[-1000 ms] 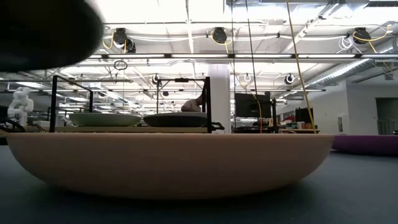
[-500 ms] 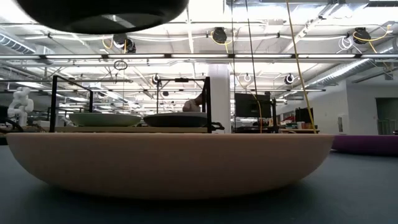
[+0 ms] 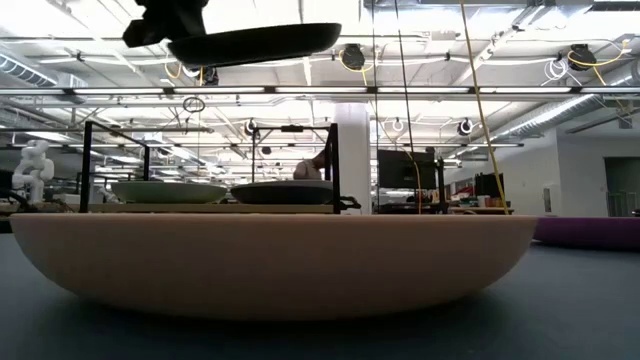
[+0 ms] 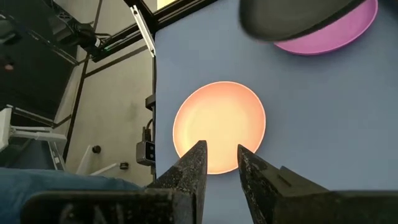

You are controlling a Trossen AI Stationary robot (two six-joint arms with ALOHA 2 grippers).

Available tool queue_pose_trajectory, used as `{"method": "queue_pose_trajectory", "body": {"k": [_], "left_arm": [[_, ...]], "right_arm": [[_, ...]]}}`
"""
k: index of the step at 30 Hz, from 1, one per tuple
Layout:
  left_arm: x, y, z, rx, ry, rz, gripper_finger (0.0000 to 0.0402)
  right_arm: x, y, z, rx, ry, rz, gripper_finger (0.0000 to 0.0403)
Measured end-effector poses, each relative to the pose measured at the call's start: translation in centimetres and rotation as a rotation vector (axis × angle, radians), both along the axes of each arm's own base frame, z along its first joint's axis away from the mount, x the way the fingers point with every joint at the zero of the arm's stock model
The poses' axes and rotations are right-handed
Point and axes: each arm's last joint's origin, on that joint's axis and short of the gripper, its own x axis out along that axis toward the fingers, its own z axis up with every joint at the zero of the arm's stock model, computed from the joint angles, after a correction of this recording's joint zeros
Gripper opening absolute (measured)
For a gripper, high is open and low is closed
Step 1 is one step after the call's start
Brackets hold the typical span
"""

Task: Place and stack plates onto a shelf
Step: Stack the black plate on top of the light green plate on the shelf

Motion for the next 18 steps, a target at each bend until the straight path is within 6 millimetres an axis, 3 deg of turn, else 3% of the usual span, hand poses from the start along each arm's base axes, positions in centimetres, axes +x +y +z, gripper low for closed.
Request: {"method": "queue_pose_trajectory", "body": {"k": [12,18], "left_arm": [[-0.8,4.8,4.9,0.163,-0.076,0.027,0.0011],[-1.9,7.9,6.5,0.226,-0.072,0.012,0.0011]], "right_arm": [[0.0,0.0,0.0,-0.014,-0.005,0.009,0.0075],[0.1,-0.3,0.0,-0.088,-0.030,-0.051,0.0075]]}}
